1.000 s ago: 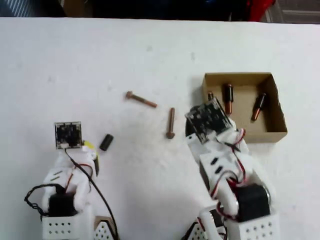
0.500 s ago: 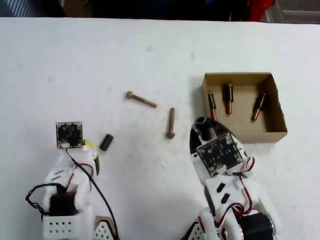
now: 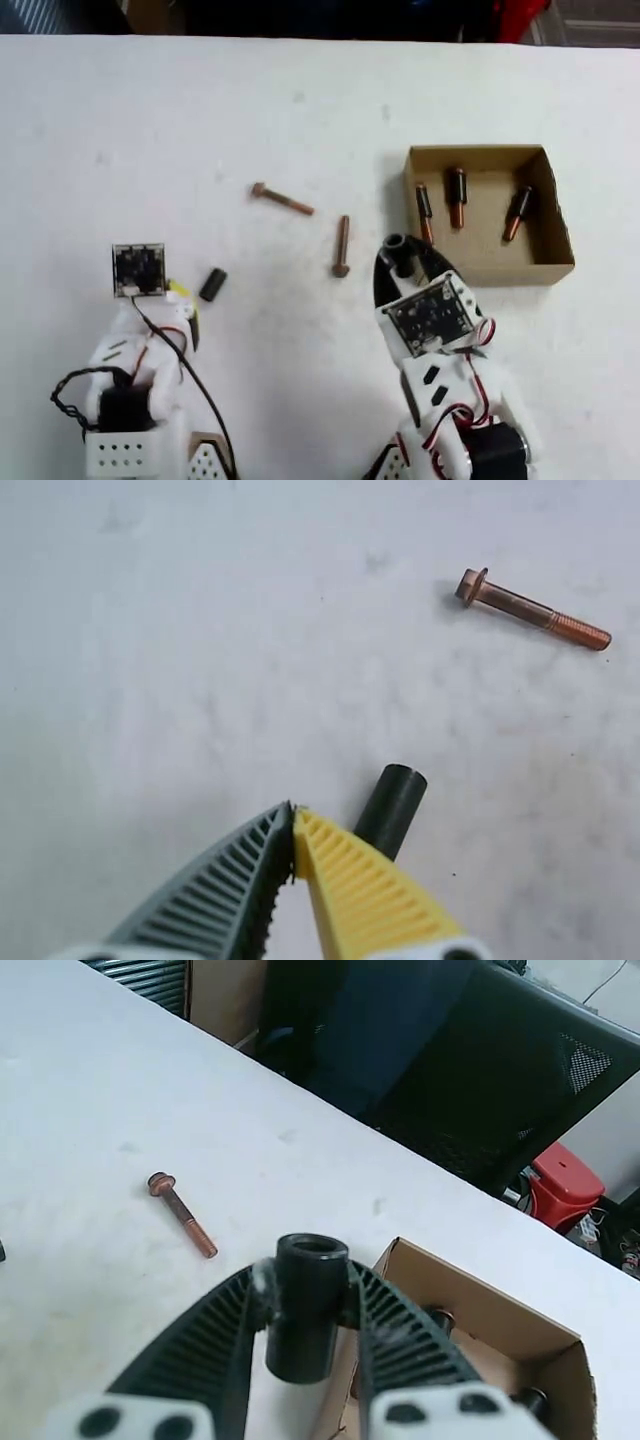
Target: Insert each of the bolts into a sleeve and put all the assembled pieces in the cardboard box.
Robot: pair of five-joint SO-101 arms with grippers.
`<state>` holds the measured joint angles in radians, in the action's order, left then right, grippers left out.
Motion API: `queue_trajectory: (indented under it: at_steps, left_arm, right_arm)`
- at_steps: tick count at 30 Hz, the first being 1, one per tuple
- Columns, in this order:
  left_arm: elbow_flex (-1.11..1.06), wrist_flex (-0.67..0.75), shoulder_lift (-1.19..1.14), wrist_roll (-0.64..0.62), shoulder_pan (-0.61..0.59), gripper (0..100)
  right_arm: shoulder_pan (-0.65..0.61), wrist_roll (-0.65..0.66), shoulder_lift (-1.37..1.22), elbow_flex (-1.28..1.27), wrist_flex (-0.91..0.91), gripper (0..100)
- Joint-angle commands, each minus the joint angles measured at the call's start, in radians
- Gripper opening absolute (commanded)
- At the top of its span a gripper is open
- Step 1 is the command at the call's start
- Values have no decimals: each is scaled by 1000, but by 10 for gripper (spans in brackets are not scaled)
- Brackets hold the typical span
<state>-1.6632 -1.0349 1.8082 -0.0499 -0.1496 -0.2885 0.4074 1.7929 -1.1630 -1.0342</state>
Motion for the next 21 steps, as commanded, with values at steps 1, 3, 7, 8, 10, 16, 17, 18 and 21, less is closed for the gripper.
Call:
queue_trajectory:
  at_steps: [1, 3, 7, 8, 10, 16, 17, 18, 21]
  left_arm:
    - [77, -81, 13, 3, 10, 22]
    - [127, -144, 13, 3, 10, 22]
    - [141, -175, 13, 6, 12, 22]
    - [141, -176, 13, 17, 12, 22]
    - [141, -176, 13, 25, 12, 22]
    - [147, -176, 13, 46, 12, 22]
    - [147, -178, 13, 60, 16, 22]
    - [147, -178, 12, 72, 25, 22]
    - [176, -198, 12, 109, 31, 21]
  right_arm:
    - [1, -14, 8, 8, 28, 16]
    - [2, -17, 8, 8, 27, 16]
    - [81, -144, 8, 8, 35, 16]
    - [96, -164, 8, 8, 35, 16]
    - [122, -167, 8, 8, 35, 16]
    - [143, -167, 8, -81, 162, 16]
    - [142, -167, 10, -112, 203, 16]
    - [142, -169, 10, -144, 246, 16]
    - [139, -175, 10, -226, 369, 16]
